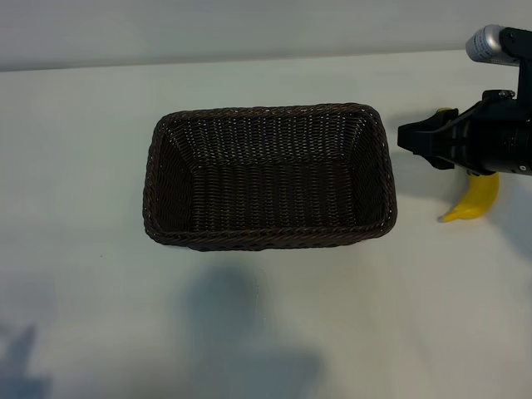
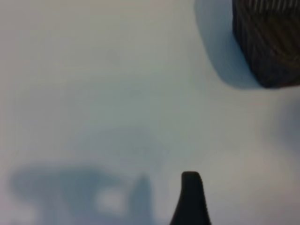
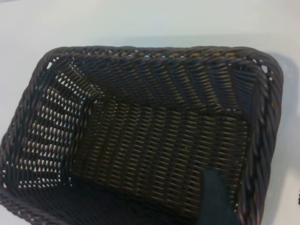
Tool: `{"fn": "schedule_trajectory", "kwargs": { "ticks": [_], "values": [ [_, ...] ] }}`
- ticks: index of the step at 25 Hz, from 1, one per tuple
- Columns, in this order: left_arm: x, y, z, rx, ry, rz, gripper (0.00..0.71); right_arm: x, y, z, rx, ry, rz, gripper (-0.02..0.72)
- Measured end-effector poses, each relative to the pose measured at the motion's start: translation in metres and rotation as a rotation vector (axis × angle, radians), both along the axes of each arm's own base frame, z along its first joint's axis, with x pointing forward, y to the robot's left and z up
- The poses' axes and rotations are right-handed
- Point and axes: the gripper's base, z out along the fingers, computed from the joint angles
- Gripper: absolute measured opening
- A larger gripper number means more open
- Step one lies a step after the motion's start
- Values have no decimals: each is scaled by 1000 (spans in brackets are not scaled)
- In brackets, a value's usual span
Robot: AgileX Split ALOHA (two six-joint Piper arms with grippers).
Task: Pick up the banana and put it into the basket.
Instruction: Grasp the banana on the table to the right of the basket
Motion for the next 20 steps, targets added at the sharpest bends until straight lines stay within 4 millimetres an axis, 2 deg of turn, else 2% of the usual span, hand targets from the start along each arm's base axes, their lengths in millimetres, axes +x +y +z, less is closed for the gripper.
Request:
{"fn": "schedule_trajectory", "kwargs": {
  "ticks": [3, 10, 20],
  "values": [
    [-6, 1, 0, -5, -41, 0, 583, 0, 0, 0, 0, 0, 0, 434],
    [-7, 1, 0, -5, -42, 12, 583, 0, 0, 0, 0, 0, 0, 434],
    [-7, 0, 0, -2, -42, 172, 583, 0, 0, 0, 0, 0, 0, 434]
  ]
}}
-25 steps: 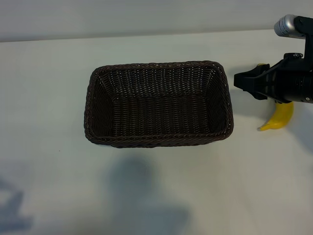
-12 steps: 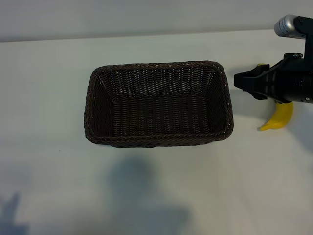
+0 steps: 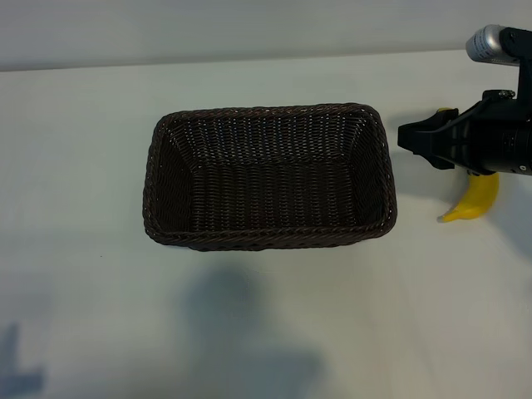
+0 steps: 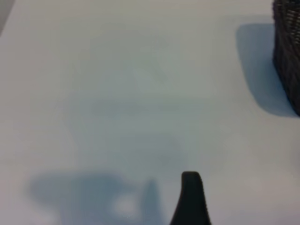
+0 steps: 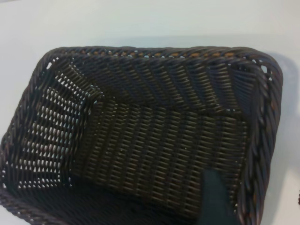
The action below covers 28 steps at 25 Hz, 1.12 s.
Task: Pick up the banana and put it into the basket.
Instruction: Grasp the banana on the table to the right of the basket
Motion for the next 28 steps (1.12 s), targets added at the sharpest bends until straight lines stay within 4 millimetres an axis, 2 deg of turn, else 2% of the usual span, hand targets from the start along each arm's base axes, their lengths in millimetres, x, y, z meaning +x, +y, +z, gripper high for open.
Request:
{"fn": "schedule_trajectory", "kwargs": {
  "ticks": [9, 19, 23, 28],
  "values": [
    [0, 0, 0, 0, 0, 2, 583, 4, -4, 1, -72, -45, -9, 434],
    [0, 0, 0, 0, 0, 2, 583, 16, -7, 19, -210, -158, 44, 434],
    [0, 0, 0, 0, 0, 2, 583, 22, -9, 22, -252, -164, 38, 460],
    [0, 0, 0, 0, 0, 2, 583, 33, -11, 11, -306, -110, 22, 512]
  ]
}}
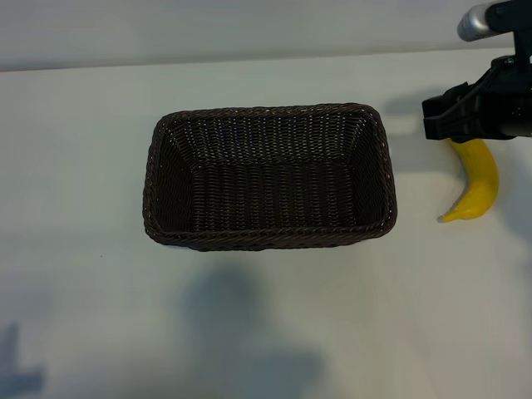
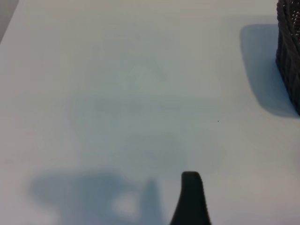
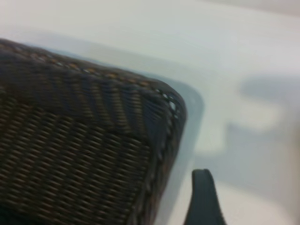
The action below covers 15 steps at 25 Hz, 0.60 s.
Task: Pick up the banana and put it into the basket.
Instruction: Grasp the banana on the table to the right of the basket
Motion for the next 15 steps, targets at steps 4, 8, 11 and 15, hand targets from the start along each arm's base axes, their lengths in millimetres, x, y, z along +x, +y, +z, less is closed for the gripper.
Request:
{"fn": "schedule_trajectory", "kwargs": {
  "ticks": [4, 8, 11, 15],
  "values": [
    [0, 0, 0, 0, 0, 0, 583, 10, -2, -9, -28, 52, -39, 531],
    [0, 0, 0, 0, 0, 0, 583, 21, -4, -15, -81, 82, -63, 534],
    [0, 0, 0, 0, 0, 0, 583, 29, -9, -18, -122, 107, -90, 538],
    [0, 0, 0, 0, 0, 0, 583, 40, -20, -19, -159, 168, -151, 552]
  ]
}}
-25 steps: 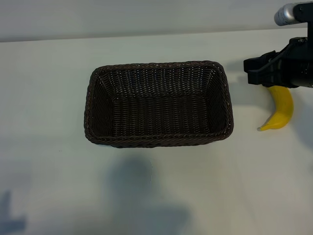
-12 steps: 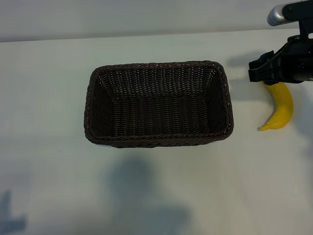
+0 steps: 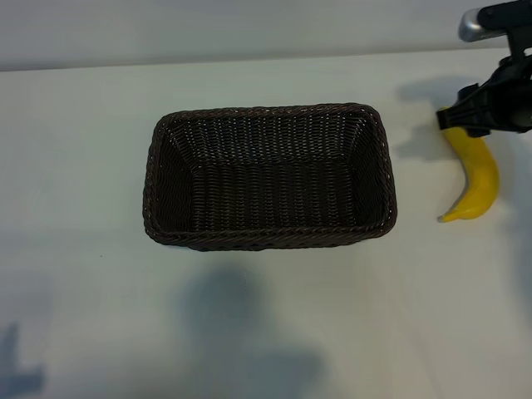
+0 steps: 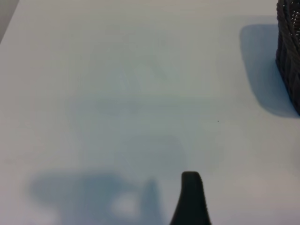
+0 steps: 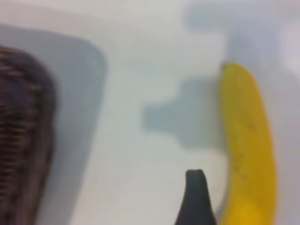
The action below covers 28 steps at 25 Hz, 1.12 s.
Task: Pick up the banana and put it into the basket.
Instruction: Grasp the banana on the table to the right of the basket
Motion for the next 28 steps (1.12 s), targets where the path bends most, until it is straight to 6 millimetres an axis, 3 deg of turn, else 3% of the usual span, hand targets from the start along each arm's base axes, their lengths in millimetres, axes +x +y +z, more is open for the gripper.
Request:
{"fn": "schedule_trajectory", "kwargs": {
  "ticks": [6, 12, 20, 28],
  "values": [
    [0, 0, 0, 0, 0, 0, 583, 17, -6, -5, -28, 79, -62, 571],
    [0, 0, 0, 0, 0, 0, 583, 35, -5, -26, -65, 155, -55, 572],
    [0, 0, 0, 0, 0, 0, 583, 40, -6, -54, -107, 229, -38, 572],
    [0, 0, 0, 0, 0, 0, 583, 41, -7, -68, -127, 267, -29, 572]
  ]
}}
